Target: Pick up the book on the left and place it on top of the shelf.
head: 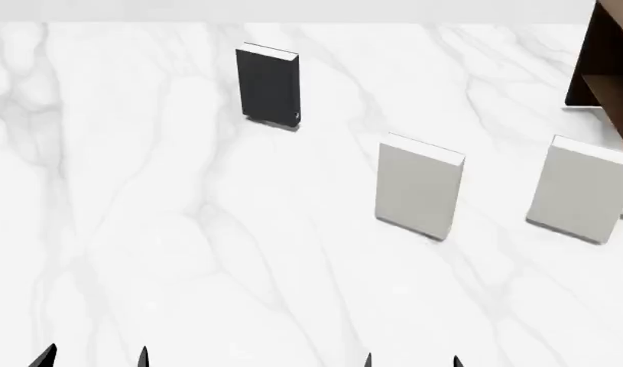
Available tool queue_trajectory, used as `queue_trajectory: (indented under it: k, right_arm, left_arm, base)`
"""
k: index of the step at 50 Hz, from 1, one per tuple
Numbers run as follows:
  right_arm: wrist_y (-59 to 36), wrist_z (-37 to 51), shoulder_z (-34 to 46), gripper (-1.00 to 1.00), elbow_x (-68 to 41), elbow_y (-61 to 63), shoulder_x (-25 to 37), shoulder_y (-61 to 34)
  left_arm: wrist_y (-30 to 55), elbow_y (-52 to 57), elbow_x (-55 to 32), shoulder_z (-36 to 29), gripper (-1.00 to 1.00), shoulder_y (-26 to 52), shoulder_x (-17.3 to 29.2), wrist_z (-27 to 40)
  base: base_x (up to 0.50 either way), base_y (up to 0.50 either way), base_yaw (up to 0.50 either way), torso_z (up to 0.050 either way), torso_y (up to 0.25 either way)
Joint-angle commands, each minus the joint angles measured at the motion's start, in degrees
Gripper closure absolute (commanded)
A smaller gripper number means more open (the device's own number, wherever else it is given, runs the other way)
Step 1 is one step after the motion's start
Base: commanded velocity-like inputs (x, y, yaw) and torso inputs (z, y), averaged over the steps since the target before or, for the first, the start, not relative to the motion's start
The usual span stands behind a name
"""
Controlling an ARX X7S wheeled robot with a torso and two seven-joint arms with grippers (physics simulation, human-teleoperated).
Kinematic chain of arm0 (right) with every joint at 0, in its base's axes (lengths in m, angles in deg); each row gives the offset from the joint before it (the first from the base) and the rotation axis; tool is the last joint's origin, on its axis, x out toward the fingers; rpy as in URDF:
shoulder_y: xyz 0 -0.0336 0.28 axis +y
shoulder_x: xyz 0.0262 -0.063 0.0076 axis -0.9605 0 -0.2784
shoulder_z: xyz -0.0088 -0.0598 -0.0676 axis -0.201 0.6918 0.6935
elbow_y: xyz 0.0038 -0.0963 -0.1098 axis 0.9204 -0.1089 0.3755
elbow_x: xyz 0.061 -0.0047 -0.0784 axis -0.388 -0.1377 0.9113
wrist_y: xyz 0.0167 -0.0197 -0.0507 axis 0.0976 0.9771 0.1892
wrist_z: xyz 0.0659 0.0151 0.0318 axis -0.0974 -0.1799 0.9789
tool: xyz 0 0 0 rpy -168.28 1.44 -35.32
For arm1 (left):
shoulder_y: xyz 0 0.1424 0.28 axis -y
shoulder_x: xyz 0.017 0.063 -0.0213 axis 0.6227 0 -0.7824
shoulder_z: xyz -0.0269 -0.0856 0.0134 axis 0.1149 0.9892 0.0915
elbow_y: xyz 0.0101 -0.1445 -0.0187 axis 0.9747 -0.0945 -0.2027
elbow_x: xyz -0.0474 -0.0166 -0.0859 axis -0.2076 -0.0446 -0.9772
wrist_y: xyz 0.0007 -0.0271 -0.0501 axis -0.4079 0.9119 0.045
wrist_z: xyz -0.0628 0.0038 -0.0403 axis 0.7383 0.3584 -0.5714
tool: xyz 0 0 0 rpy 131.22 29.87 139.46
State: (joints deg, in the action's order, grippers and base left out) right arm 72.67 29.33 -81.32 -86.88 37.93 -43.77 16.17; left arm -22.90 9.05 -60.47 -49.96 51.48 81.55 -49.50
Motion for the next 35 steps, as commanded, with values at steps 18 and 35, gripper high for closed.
queue_trajectory:
  k: [18, 35]
  right_arm:
    - [1.0, 3.4, 4.8, -1.00, -2.1, 0.5, 3.5, 0.9]
    - [1.9, 2.4, 3.6, -1.00, -0.5, -0.3, 2.4, 0.6]
  left_arm:
    - [1.4, 0.2, -3.1, -4.3, -1.00, 0.0, 3.3, 3.6]
    - [1.4, -1.3, -1.4, -3.7, -1.00, 0.2, 2.3, 2.3]
  base:
    - [0.00, 0.00, 0.00, 0.000, 0.000]
    - [0.00, 0.00, 0.00, 0.000, 0.000]
